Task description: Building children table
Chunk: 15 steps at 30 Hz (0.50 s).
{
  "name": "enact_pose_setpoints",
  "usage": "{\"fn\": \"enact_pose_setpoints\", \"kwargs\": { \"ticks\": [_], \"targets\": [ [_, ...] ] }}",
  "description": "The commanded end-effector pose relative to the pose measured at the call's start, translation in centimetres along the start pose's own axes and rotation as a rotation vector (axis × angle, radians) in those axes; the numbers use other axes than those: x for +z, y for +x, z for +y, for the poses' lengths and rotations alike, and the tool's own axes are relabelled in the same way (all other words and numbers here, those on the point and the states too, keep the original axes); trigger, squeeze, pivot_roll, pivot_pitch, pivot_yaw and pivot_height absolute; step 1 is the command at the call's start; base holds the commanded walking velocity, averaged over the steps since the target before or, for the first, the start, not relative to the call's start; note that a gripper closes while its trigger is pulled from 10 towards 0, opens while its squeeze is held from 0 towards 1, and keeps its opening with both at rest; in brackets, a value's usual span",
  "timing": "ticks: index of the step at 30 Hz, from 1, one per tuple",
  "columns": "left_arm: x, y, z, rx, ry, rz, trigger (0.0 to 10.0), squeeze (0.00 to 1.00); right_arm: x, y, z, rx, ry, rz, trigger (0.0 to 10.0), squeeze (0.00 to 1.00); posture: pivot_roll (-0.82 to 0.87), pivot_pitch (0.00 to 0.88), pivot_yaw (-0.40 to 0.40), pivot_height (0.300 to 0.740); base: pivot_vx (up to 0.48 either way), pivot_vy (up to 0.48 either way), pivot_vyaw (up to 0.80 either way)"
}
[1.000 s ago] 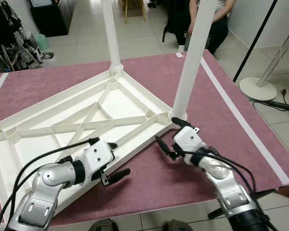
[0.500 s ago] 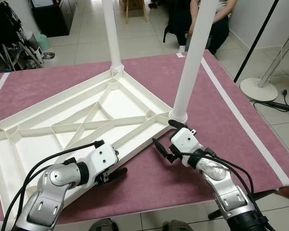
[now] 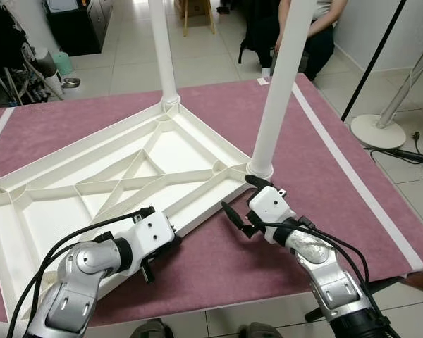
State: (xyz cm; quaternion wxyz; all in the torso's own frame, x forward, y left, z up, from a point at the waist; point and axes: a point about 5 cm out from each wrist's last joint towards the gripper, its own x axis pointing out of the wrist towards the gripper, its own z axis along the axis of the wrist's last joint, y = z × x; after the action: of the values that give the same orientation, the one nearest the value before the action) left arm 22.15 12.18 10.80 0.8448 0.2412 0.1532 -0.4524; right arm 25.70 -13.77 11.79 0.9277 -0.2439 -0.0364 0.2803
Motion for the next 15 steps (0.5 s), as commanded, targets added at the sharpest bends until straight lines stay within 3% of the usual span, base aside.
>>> {"fn": "enact_pose_setpoints", "kwargs": {
  "ticks": [1, 2, 5, 6, 14, 15],
  "targets": [
    [-0.5, 0.1, 1.6, 0.248, -0.121, 0.034, 6.0, 0.0, 0.4, 0.2, 0.1, 0.0, 0.017, -0.013, 10.0, 0.0, 0.01, 0.0, 0.095, 0.74, 0.0, 0.0, 0.0],
    [-0.2, 0.4, 1.8, 0.259, -0.159, 0.024, 4.1, 0.0, 0.4, 0.2, 0.0, -0.002, 0.018, -0.013, 10.0, 0.0, 0.01, 0.0, 0.096, 0.74, 0.0, 0.0, 0.0],
    [0.0, 0.5, 1.9, 0.266, -0.182, 0.018, 4.1, 0.0, 0.4, 0.2, 0.0, -0.003, 0.018, -0.013, 10.0, 0.0, 0.01, 0.0, 0.096, 0.74, 0.0, 0.0, 0.0],
    [0.2, 0.7, 2.0, 0.267, -0.19, 0.015, 0.0, 0.0, 0.4, 0.2, 0.0, -0.004, 0.018, -0.014, 10.0, 0.0, 0.01, 0.0, 0.099, 0.74, 0.0, 0.0, 0.0],
    [0.7, 1.7, 2.2, 0.284, -0.244, 0.03, 0.0, 0.0, 0.5, 0.2, 0.2, -0.01, 0.022, -0.014, 10.0, 0.0, 0.01, 0.0, 0.107, 0.74, 0.0, 0.0, 0.0],
    [0.8, 1.9, 2.5, 0.309, -0.266, 0.041, 10.0, 0.0, 0.5, 0.2, 0.2, -0.012, 0.024, -0.014, 10.0, 0.0, 0.01, 0.0, 0.108, 0.74, 0.0, 0.0, 0.0]
  ]
}}
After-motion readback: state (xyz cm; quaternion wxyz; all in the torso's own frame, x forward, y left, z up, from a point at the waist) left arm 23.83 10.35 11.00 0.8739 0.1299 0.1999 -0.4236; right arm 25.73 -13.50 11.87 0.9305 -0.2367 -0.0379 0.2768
